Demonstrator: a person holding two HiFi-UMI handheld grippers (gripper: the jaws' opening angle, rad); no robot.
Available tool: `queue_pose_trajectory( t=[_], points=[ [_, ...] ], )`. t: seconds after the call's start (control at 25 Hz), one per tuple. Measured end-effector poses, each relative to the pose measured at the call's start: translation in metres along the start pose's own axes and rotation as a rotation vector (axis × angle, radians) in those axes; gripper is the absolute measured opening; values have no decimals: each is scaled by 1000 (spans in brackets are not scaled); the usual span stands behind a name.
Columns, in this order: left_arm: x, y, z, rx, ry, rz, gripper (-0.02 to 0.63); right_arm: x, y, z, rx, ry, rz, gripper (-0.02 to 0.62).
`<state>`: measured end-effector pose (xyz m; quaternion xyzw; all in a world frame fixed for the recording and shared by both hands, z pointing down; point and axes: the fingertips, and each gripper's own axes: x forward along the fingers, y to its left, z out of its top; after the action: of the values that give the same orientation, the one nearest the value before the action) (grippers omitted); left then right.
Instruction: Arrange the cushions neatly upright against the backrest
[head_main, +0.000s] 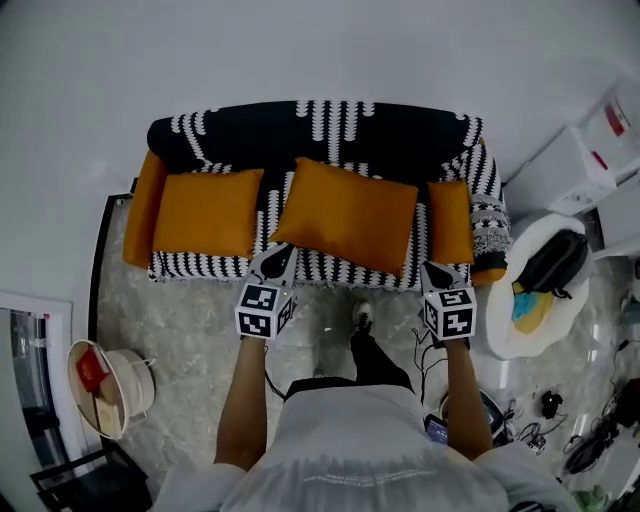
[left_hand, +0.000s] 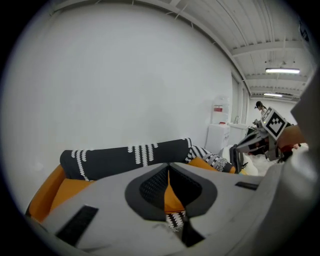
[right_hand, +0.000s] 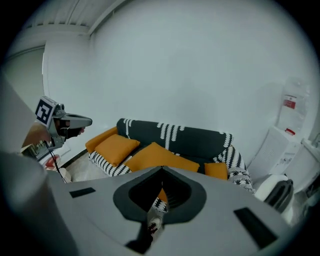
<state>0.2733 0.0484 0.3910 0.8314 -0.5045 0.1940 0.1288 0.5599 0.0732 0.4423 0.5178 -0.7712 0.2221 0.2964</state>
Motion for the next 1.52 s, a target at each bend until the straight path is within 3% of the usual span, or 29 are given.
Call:
queue_pose_trajectory(
  t=[0.28, 0.36, 0.4, 0.72, 1.28, 1.52],
  points=[
    [32, 30, -29, -17, 70, 50, 33, 42, -22, -26, 38, 71, -10, -6],
    [38, 42, -47, -29, 99, 56, 35, 54, -25, -40, 47, 95, -12, 9],
    [41, 48, -56, -34, 115, 58, 45, 60, -26, -48, 55, 107, -10, 46],
    [75, 77, -146, -34, 217, 77, 79, 113, -31, -123, 102, 173, -19, 84],
    [164, 136, -281, -60, 255, 147, 121, 243, -41, -234, 104, 258, 9, 123],
    [208, 175, -322, 18, 284, 175, 146, 289, -47, -273, 69, 295, 19, 135]
  ],
)
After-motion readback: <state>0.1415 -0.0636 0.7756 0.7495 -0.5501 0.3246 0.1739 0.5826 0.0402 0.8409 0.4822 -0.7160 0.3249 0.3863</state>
